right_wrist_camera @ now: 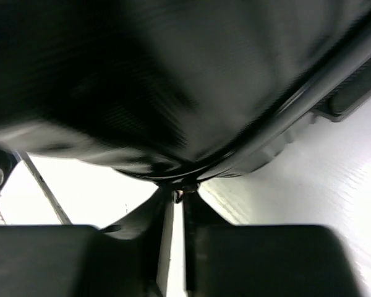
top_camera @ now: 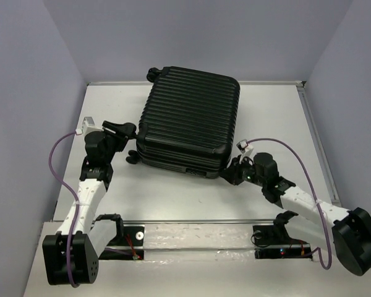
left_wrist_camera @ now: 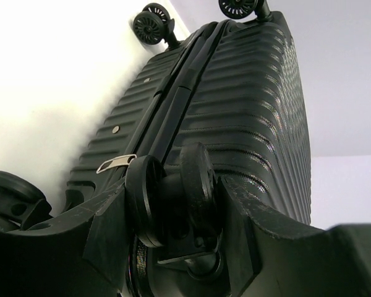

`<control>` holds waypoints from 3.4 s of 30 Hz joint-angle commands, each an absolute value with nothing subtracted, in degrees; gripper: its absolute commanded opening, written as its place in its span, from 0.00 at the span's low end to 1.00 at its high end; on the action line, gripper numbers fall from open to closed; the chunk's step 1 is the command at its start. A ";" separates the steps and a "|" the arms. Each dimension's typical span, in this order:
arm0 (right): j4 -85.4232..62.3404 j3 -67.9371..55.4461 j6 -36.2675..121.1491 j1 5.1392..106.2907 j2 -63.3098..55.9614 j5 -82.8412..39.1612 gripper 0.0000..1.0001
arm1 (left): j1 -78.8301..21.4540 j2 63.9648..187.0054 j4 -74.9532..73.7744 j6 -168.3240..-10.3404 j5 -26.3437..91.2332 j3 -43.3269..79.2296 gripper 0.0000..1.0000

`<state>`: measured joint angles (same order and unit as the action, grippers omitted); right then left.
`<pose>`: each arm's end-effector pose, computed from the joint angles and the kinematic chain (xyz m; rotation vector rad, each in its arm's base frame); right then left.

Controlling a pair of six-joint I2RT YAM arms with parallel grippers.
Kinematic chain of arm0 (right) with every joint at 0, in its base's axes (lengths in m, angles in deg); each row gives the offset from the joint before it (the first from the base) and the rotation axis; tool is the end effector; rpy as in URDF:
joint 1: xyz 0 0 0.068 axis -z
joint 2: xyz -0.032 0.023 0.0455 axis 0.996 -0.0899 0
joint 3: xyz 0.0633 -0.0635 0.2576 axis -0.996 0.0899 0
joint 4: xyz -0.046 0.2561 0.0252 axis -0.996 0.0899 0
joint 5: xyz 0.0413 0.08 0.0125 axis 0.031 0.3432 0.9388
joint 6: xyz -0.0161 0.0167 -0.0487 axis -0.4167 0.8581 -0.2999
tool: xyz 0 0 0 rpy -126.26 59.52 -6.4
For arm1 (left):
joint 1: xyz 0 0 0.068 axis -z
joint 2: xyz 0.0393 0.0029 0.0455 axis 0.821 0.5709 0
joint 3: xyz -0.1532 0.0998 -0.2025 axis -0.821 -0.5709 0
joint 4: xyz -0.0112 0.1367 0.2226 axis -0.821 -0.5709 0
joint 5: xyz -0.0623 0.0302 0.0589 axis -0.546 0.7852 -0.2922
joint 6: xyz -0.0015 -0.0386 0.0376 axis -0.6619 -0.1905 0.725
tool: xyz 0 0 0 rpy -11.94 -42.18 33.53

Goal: Pack the luggage

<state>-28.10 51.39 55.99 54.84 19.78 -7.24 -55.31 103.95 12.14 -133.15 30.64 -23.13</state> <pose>0.1695 0.1135 0.1834 -0.4372 2.0320 0.9400 0.2215 -0.0057 0.2721 -0.7084 1.6387 -0.8571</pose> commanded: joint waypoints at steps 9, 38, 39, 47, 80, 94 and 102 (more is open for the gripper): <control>-18.48 35.75 63.75 18.75 18.46 -53.64 0.07 | -47.47 95.00 20.86 -127.41 29.18 -36.81 0.06; -42.28 23.15 60.15 17.33 -14.02 -41.34 0.07 | -20.12 88.48 23.06 -134.00 33.33 -39.98 0.06; -43.59 26.03 59.71 18.21 -10.87 -42.13 0.07 | -19.25 89.44 23.32 -134.00 31.58 -39.11 0.06; -72.98 32.21 57.86 19.54 -12.05 -43.36 0.07 | -11.60 94.90 31.23 -139.53 25.68 -34.98 0.06; -50.06 47.42 69.55 19.80 12.52 -51.02 0.69 | -3.95 92.35 -23.28 -105.88 45.30 -3.84 0.94; -35.52 52.25 73.68 19.80 24.67 -50.66 0.59 | -3.95 108.86 -12.45 -97.18 32.09 -1.23 0.97; -34.99 54.01 73.86 19.80 26.43 -49.52 0.58 | -3.95 115.29 -13.15 -94.63 37.63 0.27 0.84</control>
<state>-34.33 53.44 73.58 19.61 24.68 -50.41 -3.90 114.24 -14.48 -97.72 36.19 -2.45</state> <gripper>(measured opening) 0.578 0.882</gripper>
